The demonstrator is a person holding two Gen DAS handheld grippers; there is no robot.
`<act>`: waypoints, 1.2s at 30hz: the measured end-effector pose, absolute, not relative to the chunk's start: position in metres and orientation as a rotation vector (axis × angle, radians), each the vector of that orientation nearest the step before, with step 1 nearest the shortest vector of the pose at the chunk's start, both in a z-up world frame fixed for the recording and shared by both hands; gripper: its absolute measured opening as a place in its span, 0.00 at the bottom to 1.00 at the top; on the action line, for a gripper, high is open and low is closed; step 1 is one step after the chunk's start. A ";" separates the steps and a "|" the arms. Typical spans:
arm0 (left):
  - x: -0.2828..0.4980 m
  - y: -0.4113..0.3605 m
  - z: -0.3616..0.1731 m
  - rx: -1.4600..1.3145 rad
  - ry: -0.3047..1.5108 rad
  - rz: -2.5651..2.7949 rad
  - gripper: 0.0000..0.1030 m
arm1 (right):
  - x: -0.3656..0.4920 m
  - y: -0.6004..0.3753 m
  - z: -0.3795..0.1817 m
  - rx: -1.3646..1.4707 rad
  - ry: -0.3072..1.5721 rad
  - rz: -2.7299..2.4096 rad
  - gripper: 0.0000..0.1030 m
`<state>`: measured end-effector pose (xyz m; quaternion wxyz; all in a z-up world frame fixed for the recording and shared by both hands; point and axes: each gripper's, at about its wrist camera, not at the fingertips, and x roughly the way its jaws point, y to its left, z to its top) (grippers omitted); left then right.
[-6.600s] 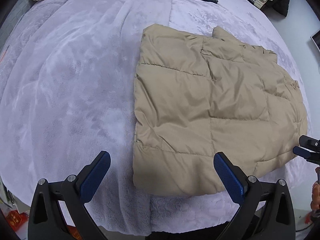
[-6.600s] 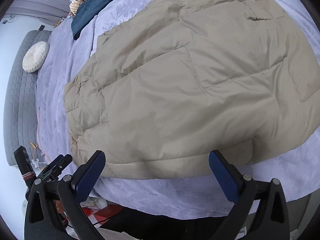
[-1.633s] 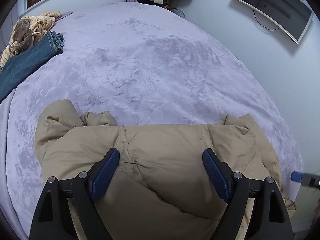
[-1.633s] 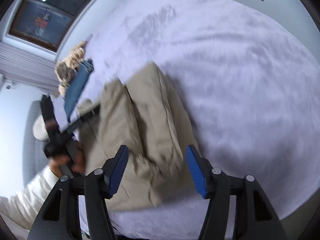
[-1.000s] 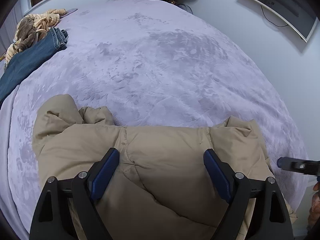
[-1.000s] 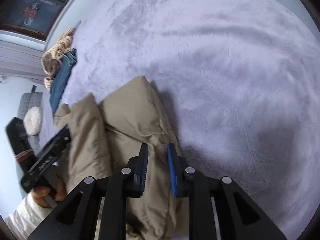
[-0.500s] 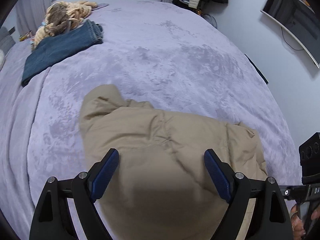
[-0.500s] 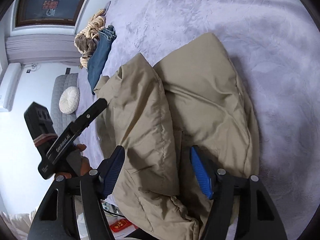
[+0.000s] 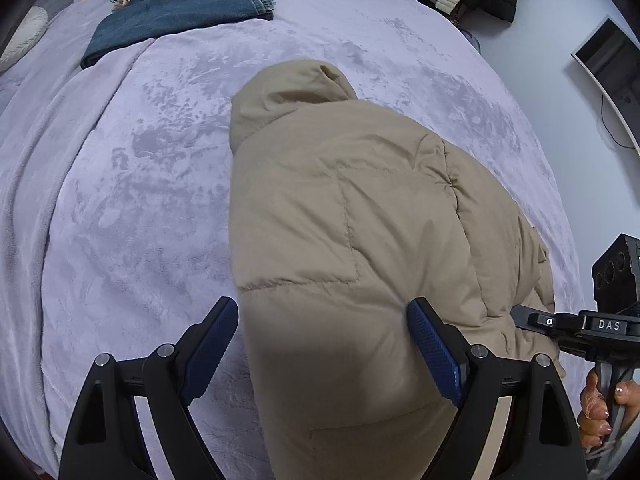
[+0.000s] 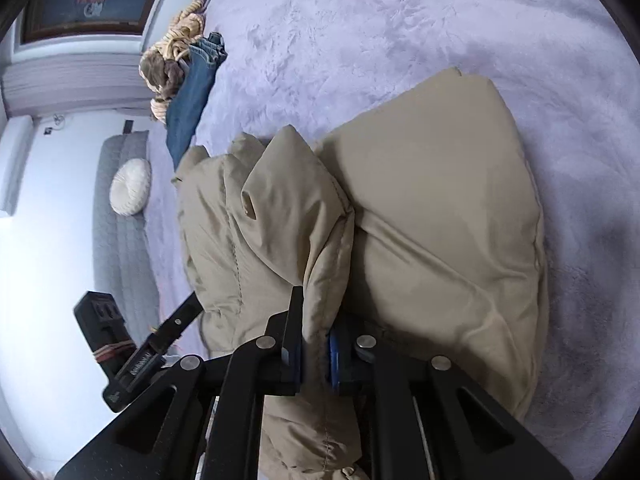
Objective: Fold large clothes
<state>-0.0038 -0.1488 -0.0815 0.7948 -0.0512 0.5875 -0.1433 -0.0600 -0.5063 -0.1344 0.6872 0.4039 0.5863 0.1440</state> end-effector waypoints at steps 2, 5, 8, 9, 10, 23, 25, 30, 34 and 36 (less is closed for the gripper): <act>-0.009 -0.157 -0.083 -0.086 1.261 -0.319 0.85 | -0.067 -0.505 -0.138 0.854 1.331 0.291 0.09; -0.012 -0.161 -0.082 -0.057 1.254 -0.327 0.85 | -0.075 -0.505 -0.143 0.819 1.336 0.267 0.09; -0.012 -0.157 -0.080 -0.054 1.262 -0.340 0.85 | -0.076 -0.503 -0.141 0.807 1.326 0.250 0.09; -0.012 -0.156 -0.079 -0.050 1.265 -0.344 0.85 | -0.078 -0.503 -0.139 0.806 1.319 0.244 0.10; -0.013 -0.154 -0.077 -0.044 1.266 -0.344 0.85 | -0.082 -0.503 -0.136 0.807 1.312 0.234 0.10; -0.032 -0.133 -0.057 0.022 1.262 -0.373 0.85 | -0.121 -0.487 -0.087 0.675 1.241 0.084 0.14; -0.036 -0.128 -0.056 0.031 1.262 -0.377 0.85 | -0.129 -0.486 -0.085 0.675 1.228 0.058 0.14; -0.044 -0.117 -0.057 0.052 1.265 -0.392 0.85 | -0.146 -0.481 -0.085 0.694 1.206 -0.008 0.25; -0.048 -0.110 -0.058 0.043 1.263 -0.386 0.85 | -0.154 -0.477 -0.086 0.709 1.201 -0.036 0.33; -0.048 -0.109 -0.059 0.051 1.257 -0.381 0.98 | -0.157 -0.477 -0.086 0.715 1.200 -0.043 0.34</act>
